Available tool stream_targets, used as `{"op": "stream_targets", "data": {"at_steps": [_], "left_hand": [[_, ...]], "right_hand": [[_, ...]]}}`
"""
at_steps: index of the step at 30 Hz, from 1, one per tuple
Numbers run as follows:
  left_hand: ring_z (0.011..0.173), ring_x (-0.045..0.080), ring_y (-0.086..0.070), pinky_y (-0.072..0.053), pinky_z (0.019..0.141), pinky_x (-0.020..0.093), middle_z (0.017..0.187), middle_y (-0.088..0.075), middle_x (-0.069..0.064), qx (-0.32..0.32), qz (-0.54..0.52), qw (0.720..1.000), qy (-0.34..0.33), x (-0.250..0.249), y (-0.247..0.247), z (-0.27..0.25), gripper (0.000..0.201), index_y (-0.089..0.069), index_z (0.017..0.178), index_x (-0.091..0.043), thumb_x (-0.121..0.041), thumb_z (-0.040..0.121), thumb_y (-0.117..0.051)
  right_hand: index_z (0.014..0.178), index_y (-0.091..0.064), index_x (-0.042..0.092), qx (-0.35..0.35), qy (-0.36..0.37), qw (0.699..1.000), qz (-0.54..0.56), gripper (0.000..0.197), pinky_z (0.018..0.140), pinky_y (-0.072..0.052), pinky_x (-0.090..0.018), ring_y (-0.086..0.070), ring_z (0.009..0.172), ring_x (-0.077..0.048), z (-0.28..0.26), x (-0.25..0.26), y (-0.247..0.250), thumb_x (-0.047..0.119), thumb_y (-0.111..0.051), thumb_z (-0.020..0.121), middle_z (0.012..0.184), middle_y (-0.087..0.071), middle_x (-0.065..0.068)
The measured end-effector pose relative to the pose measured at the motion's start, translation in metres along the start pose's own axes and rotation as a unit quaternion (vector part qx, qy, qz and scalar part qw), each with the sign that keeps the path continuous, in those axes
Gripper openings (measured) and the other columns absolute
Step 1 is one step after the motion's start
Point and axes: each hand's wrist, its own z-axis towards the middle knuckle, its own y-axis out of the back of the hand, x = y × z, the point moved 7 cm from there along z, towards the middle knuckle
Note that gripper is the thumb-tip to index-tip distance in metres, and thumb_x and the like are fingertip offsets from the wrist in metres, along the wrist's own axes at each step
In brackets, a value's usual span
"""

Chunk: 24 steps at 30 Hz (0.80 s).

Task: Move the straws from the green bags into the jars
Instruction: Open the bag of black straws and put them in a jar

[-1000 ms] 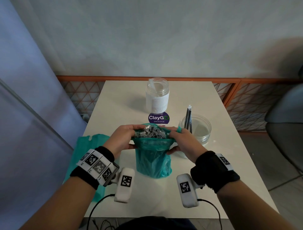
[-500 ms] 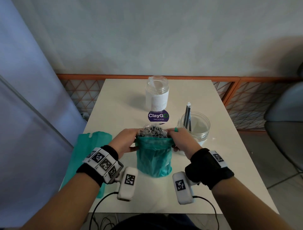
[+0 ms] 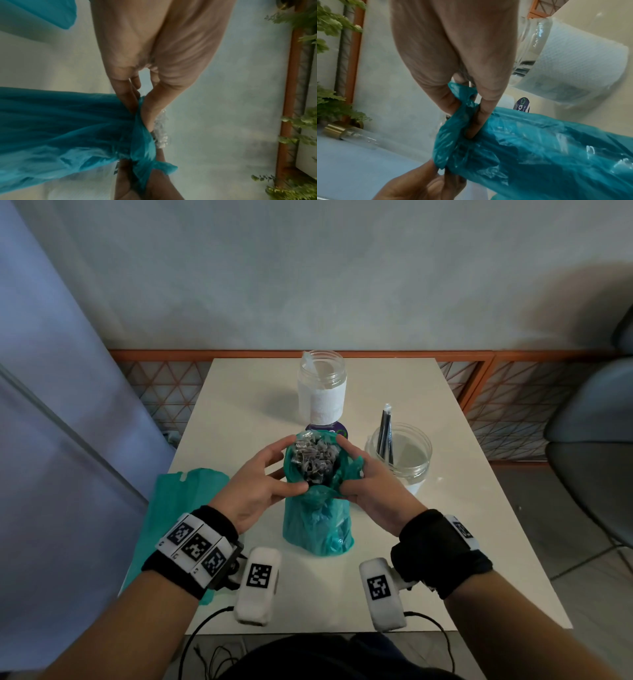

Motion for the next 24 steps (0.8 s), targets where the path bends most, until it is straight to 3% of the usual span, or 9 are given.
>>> {"op": "stream_targets", "data": {"at_steps": [4,6,11,13,15,16,19,22,24], "left_hand": [[0.12,0.022,-0.056,-0.059,0.07,0.028,0.139,-0.047,0.005,-0.012,-0.003,0.999,0.047,0.009,-0.003,-0.007,0.085,-0.047,0.134,-0.034,-0.012,0.062,-0.086],[0.115,0.022,-0.06,-0.061,0.073,0.03,0.136,-0.049,0.007,-0.014,-0.029,0.999,0.03,0.007,-0.007,-0.006,0.082,-0.043,0.137,-0.03,0.003,0.071,-0.077],[0.119,0.026,-0.057,-0.059,0.081,0.034,0.134,-0.045,0.005,0.0,-0.058,0.998,0.003,0.004,-0.005,-0.001,0.094,-0.039,0.141,-0.035,0.024,0.072,-0.064],[0.117,0.024,-0.057,-0.06,0.081,0.036,0.133,-0.044,0.004,0.004,0.025,1.0,-0.005,0.017,0.001,0.001,0.101,-0.037,0.141,-0.04,0.022,0.068,-0.069],[0.114,0.023,-0.057,-0.058,0.085,0.041,0.137,-0.039,0.008,0.003,0.165,0.986,-0.009,0.035,0.007,0.005,0.105,-0.033,0.143,-0.038,0.014,0.063,-0.078],[0.11,0.021,-0.057,-0.056,0.089,0.041,0.138,-0.037,0.009,-0.001,0.225,0.974,-0.005,0.043,0.009,0.007,0.105,-0.032,0.144,-0.034,0.009,0.061,-0.081],[0.103,0.021,-0.053,-0.048,0.095,0.029,0.129,-0.032,0.01,-0.024,0.349,0.937,-0.006,0.057,0.013,0.012,0.1,-0.035,0.142,-0.021,-0.004,0.058,-0.087],[0.117,0.024,-0.043,-0.042,0.103,0.032,0.127,-0.032,0.007,-0.04,0.43,0.9,-0.068,0.052,0.014,0.016,0.108,-0.039,0.136,-0.016,-0.026,0.039,-0.087],[0.116,0.018,-0.041,-0.04,0.097,0.017,0.125,-0.039,0.003,-0.015,0.397,0.913,-0.092,0.052,0.01,0.019,0.107,-0.034,0.133,-0.015,-0.012,0.042,-0.09]], "right_hand": [[0.149,-0.031,0.034,0.006,-0.006,1.0,-0.029,0.093,0.075,-0.06,-0.039,-0.057,0.122,-0.033,0.001,-0.008,0.001,-0.012,-0.059,0.073,0.148,-0.039,-0.003],[0.15,-0.031,0.033,0.017,0.002,1.0,-0.008,0.096,0.074,-0.06,-0.04,-0.056,0.122,-0.035,0.003,-0.009,-0.003,-0.013,-0.06,0.07,0.15,-0.036,-0.002],[0.144,-0.034,0.039,0.016,0.034,0.999,-0.022,0.098,0.097,-0.052,-0.037,-0.054,0.127,-0.023,0.005,-0.011,0.001,-0.018,-0.059,0.069,0.145,-0.044,-0.003],[0.142,-0.038,0.037,-0.007,0.047,0.993,-0.11,0.095,0.097,-0.05,-0.028,-0.05,0.129,-0.022,0.004,-0.017,0.006,-0.019,-0.059,0.068,0.142,-0.043,-0.005],[0.146,-0.039,0.022,-0.052,0.019,0.972,-0.226,0.087,0.082,-0.051,-0.012,-0.046,0.127,-0.023,0.004,-0.029,0.015,-0.019,-0.058,0.072,0.14,-0.038,-0.009],[0.146,-0.039,0.018,-0.059,-0.013,0.96,-0.275,0.081,0.079,-0.052,-0.013,-0.045,0.125,-0.025,0.004,-0.038,0.019,-0.017,-0.059,0.075,0.14,-0.036,-0.01],[0.146,-0.038,0.019,-0.067,-0.072,0.916,-0.388,0.08,0.105,-0.045,-0.038,-0.04,0.13,-0.031,0.005,-0.052,0.028,0.003,-0.07,0.074,0.139,-0.03,-0.011],[0.148,-0.028,0.029,-0.061,0.04,0.909,-0.411,0.103,0.116,-0.029,-0.04,-0.029,0.136,-0.024,0.007,-0.029,0.021,0.024,-0.077,0.057,0.14,-0.03,0.0],[0.149,-0.02,0.031,-0.017,0.08,0.931,-0.355,0.11,0.113,-0.032,-0.035,-0.034,0.136,-0.017,0.01,-0.018,0.014,0.017,-0.081,0.059,0.142,-0.038,0.004]]}}
